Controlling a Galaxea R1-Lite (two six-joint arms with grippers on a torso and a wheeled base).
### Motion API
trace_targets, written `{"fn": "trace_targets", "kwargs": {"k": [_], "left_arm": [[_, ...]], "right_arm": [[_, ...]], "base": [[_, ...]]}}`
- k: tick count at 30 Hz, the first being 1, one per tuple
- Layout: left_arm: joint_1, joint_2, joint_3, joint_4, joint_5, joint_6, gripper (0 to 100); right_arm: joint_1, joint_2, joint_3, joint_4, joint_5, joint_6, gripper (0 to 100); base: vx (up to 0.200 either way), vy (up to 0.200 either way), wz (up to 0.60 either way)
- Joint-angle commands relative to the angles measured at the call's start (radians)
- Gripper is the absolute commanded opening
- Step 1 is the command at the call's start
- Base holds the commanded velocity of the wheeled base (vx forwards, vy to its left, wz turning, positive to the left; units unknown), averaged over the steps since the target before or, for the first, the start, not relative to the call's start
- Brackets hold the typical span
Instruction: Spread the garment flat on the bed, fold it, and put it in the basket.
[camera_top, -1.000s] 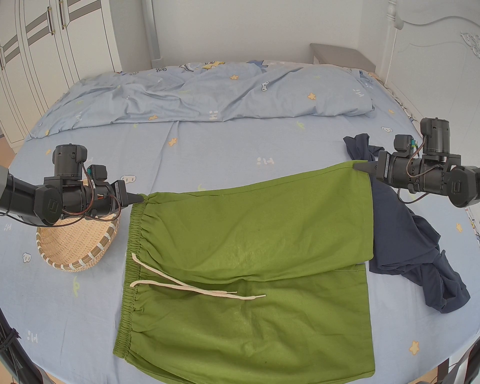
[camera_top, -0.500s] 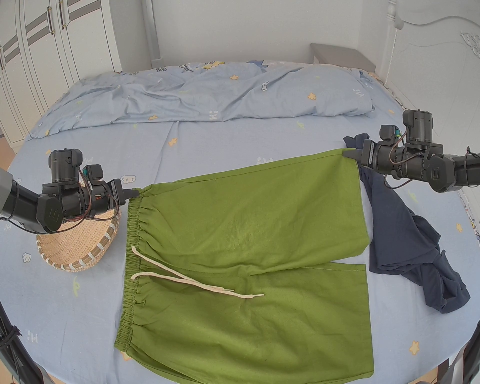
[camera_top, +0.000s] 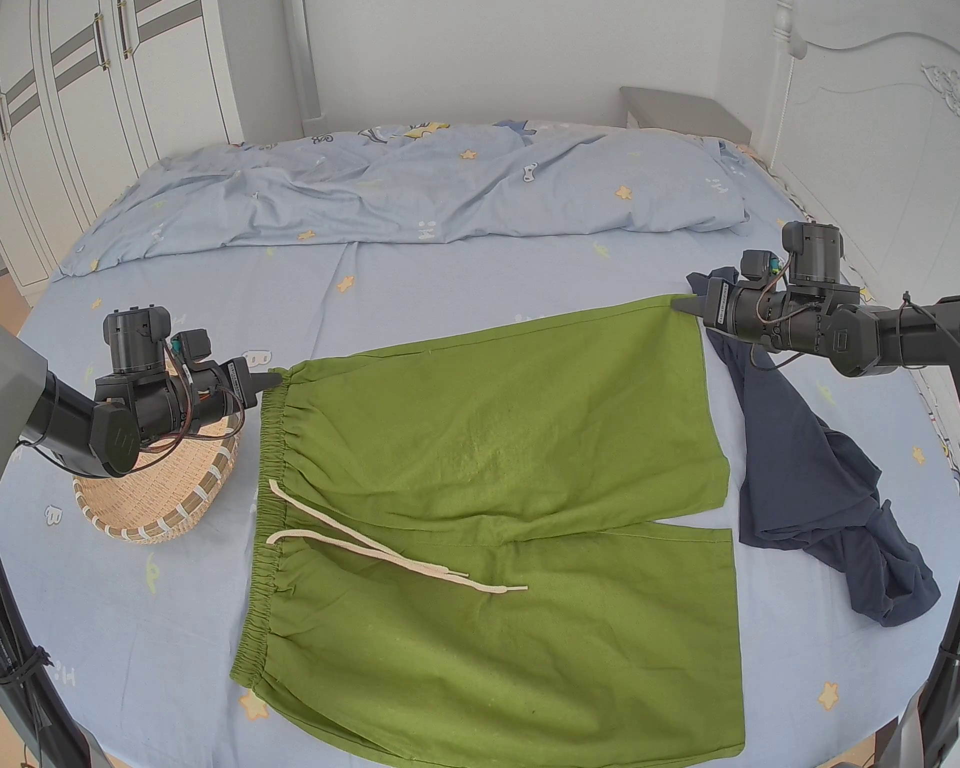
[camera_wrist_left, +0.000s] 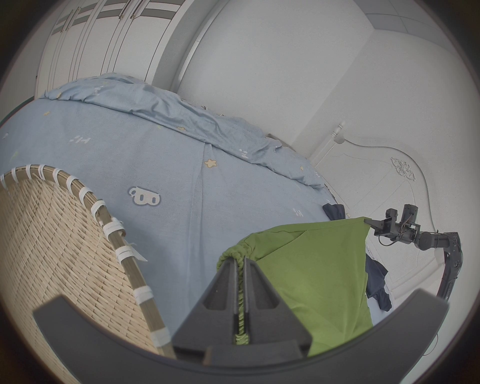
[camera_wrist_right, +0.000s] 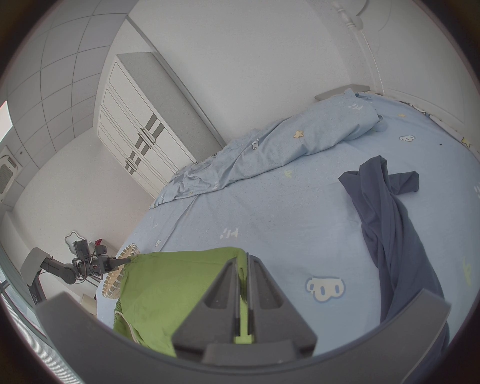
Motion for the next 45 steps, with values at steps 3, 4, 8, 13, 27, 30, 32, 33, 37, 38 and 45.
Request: {"fn": "trace_targets", "kwargs": {"k": [3,4,8,13,27,30,32,33,37,38,45], "left_arm": [[-0.004,0.030,-0.008,-0.017,0.009,-0.001,0],[-0.004,0.033,-0.006,-0.017,0.013,-0.001,0],[-0.004,0.039,-0.008,-0.017,0.015,-0.001,0],[-0.004,0.039,-0.008,-0.018,0.015,0.001,100],[-0.079,-0.016,0.035,-0.149,0.125,-0.002,100],[-0.116,-0.096,0.058,-0.139,0.156,-0.047,100],[-0.128,-0.163,0.083,-0.129,0.159,-0.116,100],[-0.128,-0.171,0.087,-0.124,0.159,-0.127,100],[-0.145,-0.315,0.202,0.002,0.151,-0.251,100],[-0.142,-0.344,0.241,0.029,0.148,-0.269,100],[-0.114,-0.492,0.613,0.048,0.053,-0.391,100]], "right_arm": [[0.002,0.044,-0.033,0.007,0.000,-0.001,0],[0.002,0.050,-0.040,0.013,0.000,-0.001,0],[0.005,0.065,-0.060,0.027,0.000,-0.006,0],[0.005,0.088,-0.102,0.065,0.000,-0.007,100],[-0.010,-0.010,-0.028,0.065,-0.026,0.006,100],[-0.016,-0.119,0.075,0.070,-0.026,0.009,100],[-0.018,-0.220,0.184,0.080,-0.026,0.023,100],[-0.018,-0.236,0.202,0.082,-0.026,0.028,100],[-0.027,-0.455,0.532,0.079,-0.009,0.075,100],[-0.029,-0.493,0.607,0.076,-0.010,0.075,100],[-0.025,-0.665,0.983,0.034,-0.009,0.066,100]], "base": [[0.000,0.000,0.00],[0.000,0.000,0.00],[0.000,0.000,0.00],[0.000,0.000,0.00],[0.000,0.000,0.00],[0.000,0.000,0.00],[0.000,0.000,0.00],[0.000,0.000,0.00],[0.000,0.000,0.00],[0.000,0.000,0.00],[0.000,0.000,0.00]]}}
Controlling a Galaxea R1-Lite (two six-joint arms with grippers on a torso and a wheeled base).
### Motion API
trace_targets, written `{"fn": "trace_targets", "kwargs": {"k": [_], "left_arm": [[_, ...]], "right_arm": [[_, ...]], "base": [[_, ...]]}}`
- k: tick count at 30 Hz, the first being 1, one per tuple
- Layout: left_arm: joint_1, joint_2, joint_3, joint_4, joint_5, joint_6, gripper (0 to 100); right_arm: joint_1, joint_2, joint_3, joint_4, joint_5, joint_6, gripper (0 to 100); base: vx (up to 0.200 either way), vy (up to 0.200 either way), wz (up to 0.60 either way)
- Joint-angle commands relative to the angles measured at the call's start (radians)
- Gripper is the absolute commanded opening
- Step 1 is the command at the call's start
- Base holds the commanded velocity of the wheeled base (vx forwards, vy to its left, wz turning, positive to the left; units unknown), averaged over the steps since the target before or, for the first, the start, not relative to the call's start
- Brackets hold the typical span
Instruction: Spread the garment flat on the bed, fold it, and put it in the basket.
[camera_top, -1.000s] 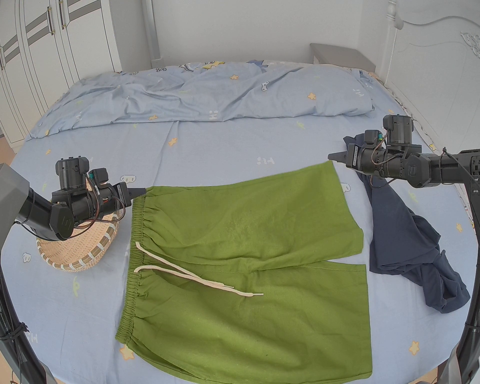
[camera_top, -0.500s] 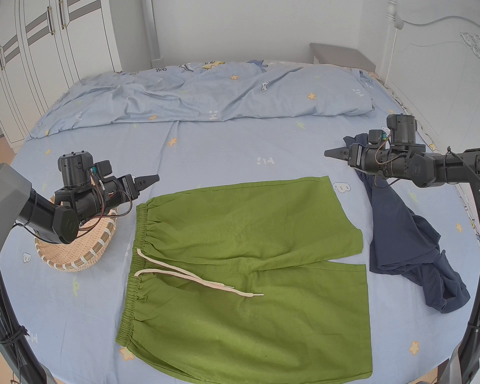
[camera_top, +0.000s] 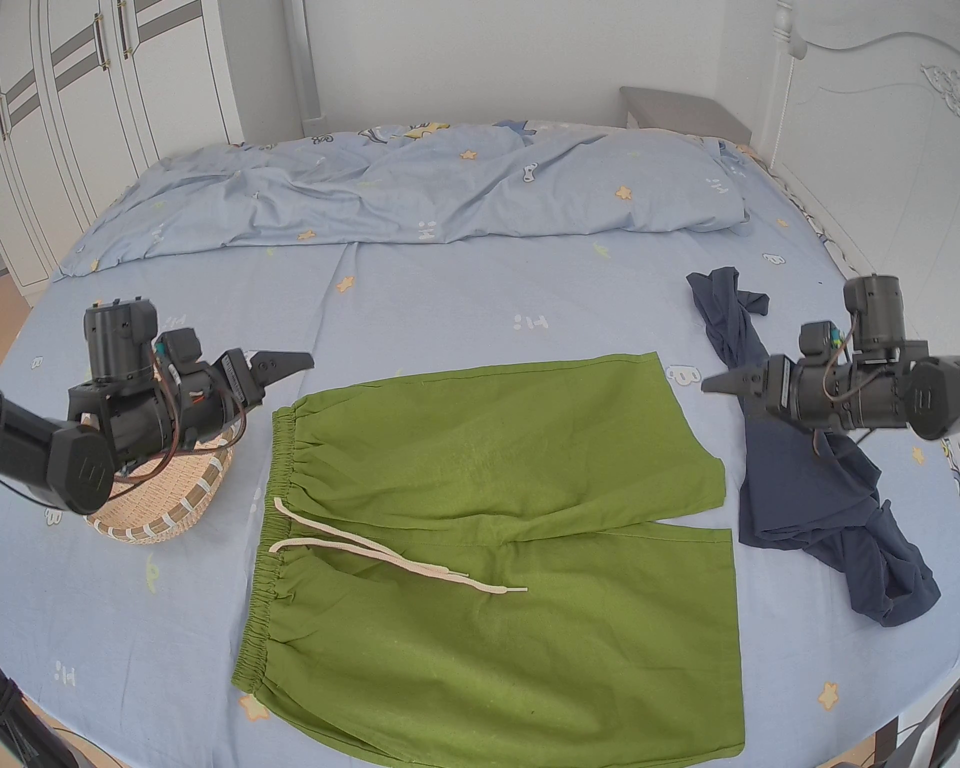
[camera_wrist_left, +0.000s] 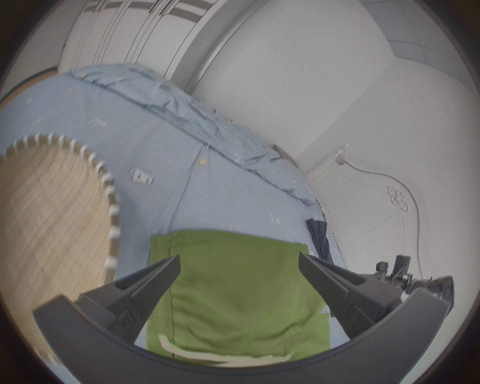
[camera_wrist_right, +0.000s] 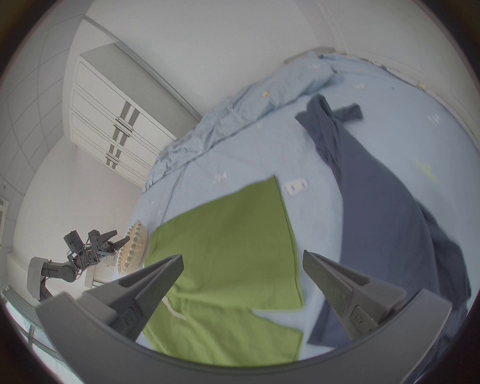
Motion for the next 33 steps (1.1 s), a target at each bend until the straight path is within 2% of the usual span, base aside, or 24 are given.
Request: {"fn": "trace_targets", "kwargs": {"k": [1,5,7,9,11,13,19,22,33], "left_arm": [[0.014,-0.271,0.434,0.070,-0.106,-0.158,100],[0.059,-0.305,0.557,0.068,-0.190,-0.158,100],[0.112,-0.339,0.648,0.068,-0.268,-0.154,100],[0.135,-0.346,0.683,0.068,-0.310,-0.149,100],[0.163,-0.348,0.720,0.067,-0.365,-0.132,100],[0.169,-0.346,0.746,0.070,-0.388,-0.086,100],[0.189,-0.323,0.812,0.080,-0.388,0.138,100],[0.218,-0.316,0.813,0.083,-0.389,0.158,100],[0.207,-0.242,0.818,0.109,-0.389,0.165,100]], "right_arm": [[0.000,-0.332,0.486,-0.049,0.008,0.016,100],[0.006,-0.350,0.576,-0.092,0.008,0.016,100],[0.007,-0.352,0.614,-0.115,0.008,0.018,100],[0.010,-0.352,0.621,-0.121,0.006,0.015,100],[0.010,-0.350,0.611,-0.124,0.006,0.016,100],[0.010,-0.349,0.610,-0.123,0.008,0.016,100],[0.010,-0.327,0.613,-0.124,0.008,0.013,100],[0.010,-0.313,0.608,-0.124,0.008,0.013,100],[0.009,-0.289,0.608,-0.127,0.006,0.010,100]], "base": [[0.000,0.000,0.00],[0.000,0.000,0.00],[0.000,0.000,0.00],[0.000,0.000,0.00],[0.000,0.000,0.00],[0.000,0.000,0.00],[0.000,0.000,0.00],[0.000,0.000,0.00],[0.000,0.000,0.00]]}}
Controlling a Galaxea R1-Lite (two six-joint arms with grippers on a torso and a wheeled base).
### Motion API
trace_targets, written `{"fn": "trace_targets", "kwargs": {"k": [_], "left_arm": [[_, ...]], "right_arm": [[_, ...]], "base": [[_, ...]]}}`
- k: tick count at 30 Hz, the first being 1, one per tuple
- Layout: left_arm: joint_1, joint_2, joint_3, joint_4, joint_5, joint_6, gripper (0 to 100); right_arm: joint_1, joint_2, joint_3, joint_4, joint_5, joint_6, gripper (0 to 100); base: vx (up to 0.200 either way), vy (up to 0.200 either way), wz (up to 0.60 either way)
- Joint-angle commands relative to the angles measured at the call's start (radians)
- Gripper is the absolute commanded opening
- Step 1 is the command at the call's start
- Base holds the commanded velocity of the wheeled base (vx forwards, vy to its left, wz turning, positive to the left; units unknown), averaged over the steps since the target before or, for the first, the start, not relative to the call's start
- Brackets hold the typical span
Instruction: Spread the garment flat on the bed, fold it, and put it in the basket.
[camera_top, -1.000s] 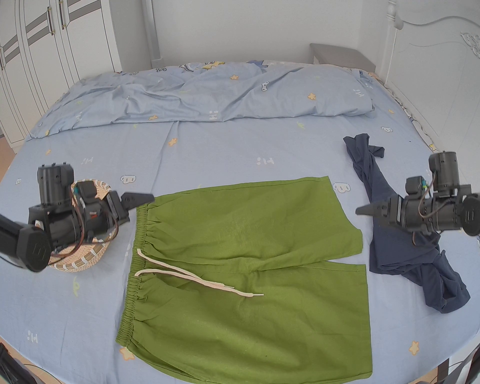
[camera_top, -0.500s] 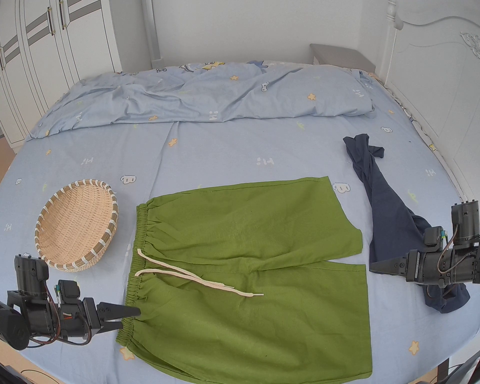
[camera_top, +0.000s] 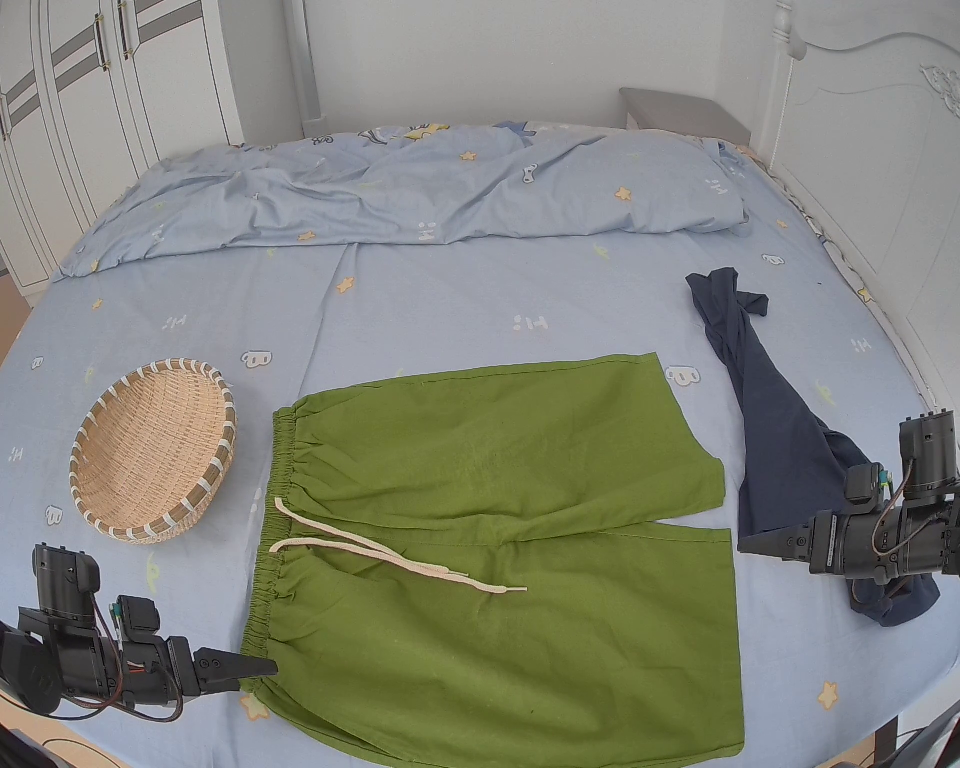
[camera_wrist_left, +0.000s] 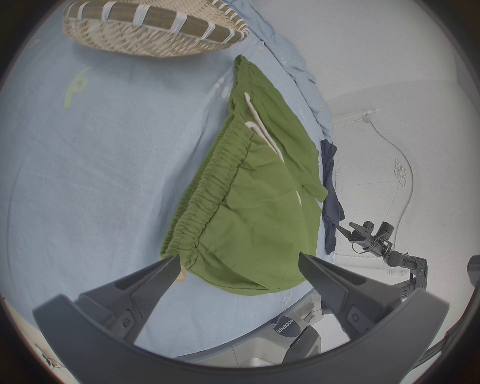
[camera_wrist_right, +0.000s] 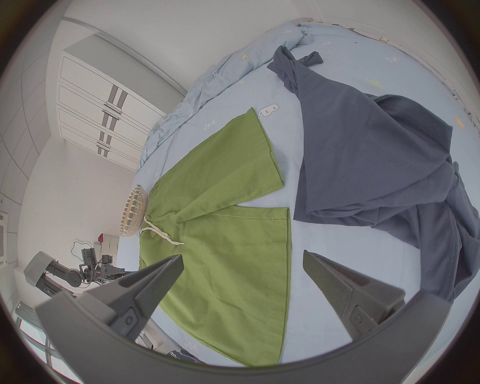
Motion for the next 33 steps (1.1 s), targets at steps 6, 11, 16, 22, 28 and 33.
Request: {"fn": "trace_targets", "kwargs": {"k": [6,11,16,22,28,33], "left_arm": [[-0.011,0.066,-0.008,0.070,0.001,0.047,100],[-0.002,0.083,-0.022,0.124,0.009,0.109,100],[0.012,0.201,-0.068,0.121,0.019,0.113,100],[0.030,0.262,-0.111,0.116,0.021,0.110,100],[0.030,0.262,-0.130,0.096,0.012,0.107,100],[0.032,0.259,-0.125,0.058,0.010,0.101,0]], "right_arm": [[0.002,0.012,0.003,0.000,0.000,0.000,100],[0.002,0.012,0.005,0.000,0.000,0.000,100],[0.002,0.012,0.005,0.000,0.000,0.000,100],[0.002,0.012,0.005,0.000,0.000,0.000,100],[0.003,0.012,0.012,-0.009,0.000,0.000,100],[0.000,0.003,0.055,-0.014,-0.001,0.000,100]], "base": [[0.000,0.000,0.00],[0.000,0.000,0.00],[0.000,0.000,0.00],[0.000,0.000,0.00],[0.000,0.000,0.00],[0.000,0.000,0.00]]}}
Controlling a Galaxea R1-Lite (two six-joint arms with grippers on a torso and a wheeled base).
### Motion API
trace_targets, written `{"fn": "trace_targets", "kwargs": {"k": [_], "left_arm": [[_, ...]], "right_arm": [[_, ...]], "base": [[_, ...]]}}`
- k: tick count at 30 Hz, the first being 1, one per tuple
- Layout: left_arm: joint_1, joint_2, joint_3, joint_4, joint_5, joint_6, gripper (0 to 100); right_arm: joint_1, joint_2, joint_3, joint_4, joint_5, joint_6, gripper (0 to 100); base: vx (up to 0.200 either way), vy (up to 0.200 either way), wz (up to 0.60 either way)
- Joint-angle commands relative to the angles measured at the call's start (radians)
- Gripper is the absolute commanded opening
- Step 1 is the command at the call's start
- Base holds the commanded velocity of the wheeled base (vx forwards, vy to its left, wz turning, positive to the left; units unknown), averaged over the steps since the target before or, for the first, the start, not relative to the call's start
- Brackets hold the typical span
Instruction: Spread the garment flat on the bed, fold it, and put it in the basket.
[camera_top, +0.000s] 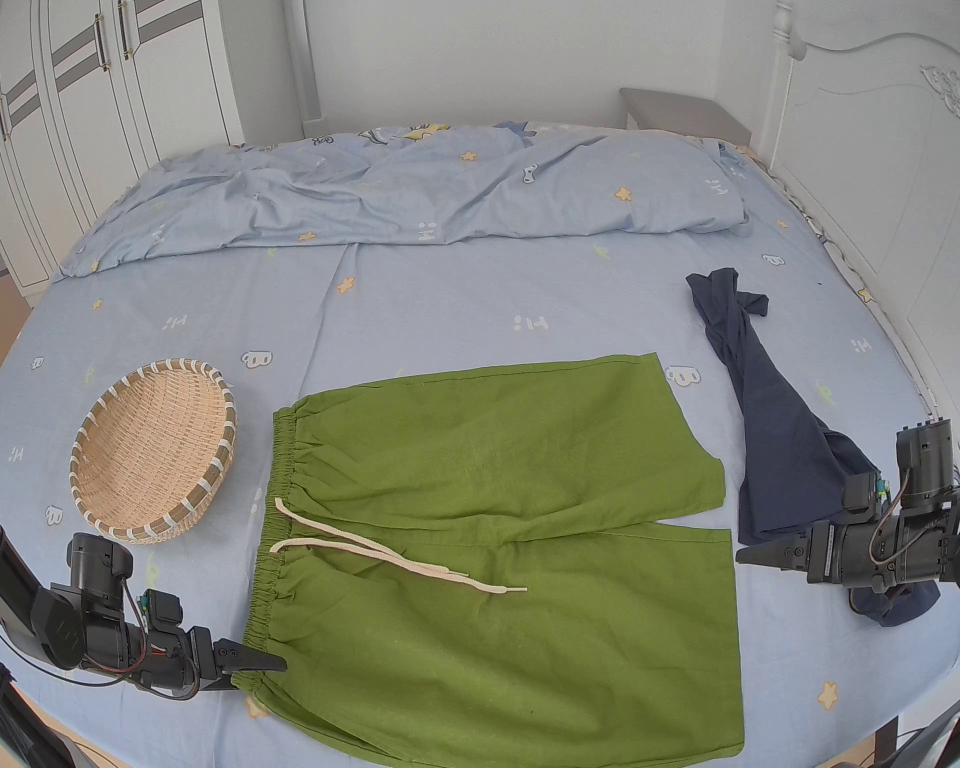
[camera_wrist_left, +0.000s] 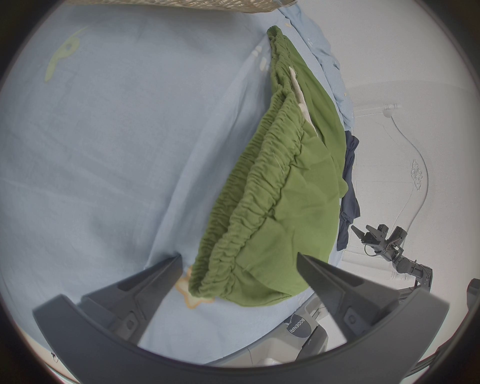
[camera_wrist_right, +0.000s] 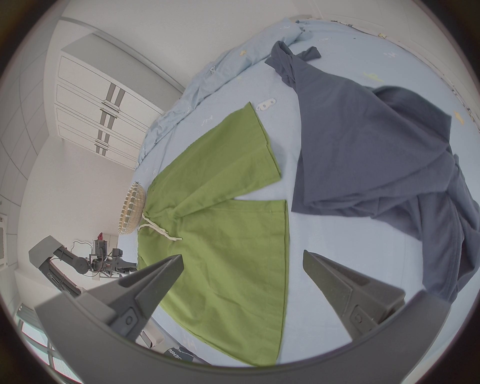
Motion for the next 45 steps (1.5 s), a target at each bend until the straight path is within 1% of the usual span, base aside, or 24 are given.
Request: {"fn": "trace_targets", "kwargs": {"k": [1,9,11,15,17,18,19,20,22,24,27,29,31,32,37,38,40,45], "left_arm": [[0.001,0.007,0.002,-0.017,0.000,-0.002,0],[0.003,0.001,0.014,-0.019,0.000,-0.001,0],[0.026,-0.010,0.019,-0.016,0.000,0.002,0],[0.075,-0.057,0.022,-0.017,-0.003,-0.001,0],[0.089,-0.077,0.022,-0.014,-0.005,-0.001,0],[0.089,-0.077,0.022,-0.014,-0.005,-0.001,0],[0.090,-0.084,0.024,-0.012,-0.006,-0.001,0],[0.090,-0.085,0.024,-0.012,-0.006,-0.001,0],[0.090,-0.082,0.024,-0.012,-0.006,-0.001,0],[0.089,-0.077,0.022,-0.012,-0.006,-0.001,0],[0.087,-0.077,0.022,-0.014,-0.006,-0.001,0],[0.086,-0.077,0.022,-0.014,-0.006,-0.001,0],[0.086,-0.077,0.022,-0.014,-0.006,-0.001,0],[0.087,-0.079,0.022,-0.014,-0.006,-0.001,0],[0.081,-0.082,0.025,-0.012,-0.006,-0.001,0],[0.080,-0.082,0.027,-0.012,-0.006,-0.001,0],[0.080,-0.082,0.027,-0.012,-0.006,-0.001,0],[0.077,-0.085,0.030,-0.011,-0.006,-0.001,0]], "right_arm": [[-0.003,-0.008,0.041,-0.003,-0.001,-0.001,100],[0.002,-0.027,0.161,-0.014,0.002,-0.001,100],[0.031,-0.029,0.239,-0.034,0.002,-0.001,100],[0.059,-0.027,0.354,-0.085,0.005,-0.001,100],[0.077,-0.018,0.403,-0.121,0.034,0.001,100],[0.077,-0.018,0.403,-0.121,0.034,0.001,100],[0.082,-0.017,0.420,-0.143,0.061,0.001,100],[0.071,0.002,0.429,-0.163,0.109,0.002,100],[0.071,0.040,0.433,-0.166,0.150,-0.001,100],[0.079,0.068,0.442,-0.170,0.167,-0.001,100],[0.096,0.094,0.445,-0.172,0.175,-0.001,100],[0.119,0.108,0.445,-0.170,0.173,-0.001,100],[0.119,0.108,0.445,-0.170,0.173,-0.001,100],[0.131,0.129,0.446,-0.170,0.169,-0.002,100],[0.134,0.169,0.448,-0.170,0.173,-0.047,100],[0.146,0.183,0.448,-0.172,0.173,-0.053,100],[0.166,0.197,0.448,-0.174,0.172,-0.055,100],[0.178,0.218,0.446,-0.209,0.172,-0.050,100]], "base": [[0.000,0.000,0.00],[0.000,0.000,0.00],[0.000,0.000,0.00],[0.000,0.000,0.00],[0.000,0.000,0.00],[0.000,0.000,0.00],[0.000,0.000,0.00],[0.000,0.000,0.00],[0.000,0.000,0.00],[0.000,0.000,0.00],[0.000,0.000,0.00],[0.000,0.000,0.00],[0.000,0.000,0.00],[0.000,0.000,0.00],[0.000,0.000,0.00],[0.000,0.000,0.00],[0.000,0.000,0.00],[0.000,0.000,0.00]]}}
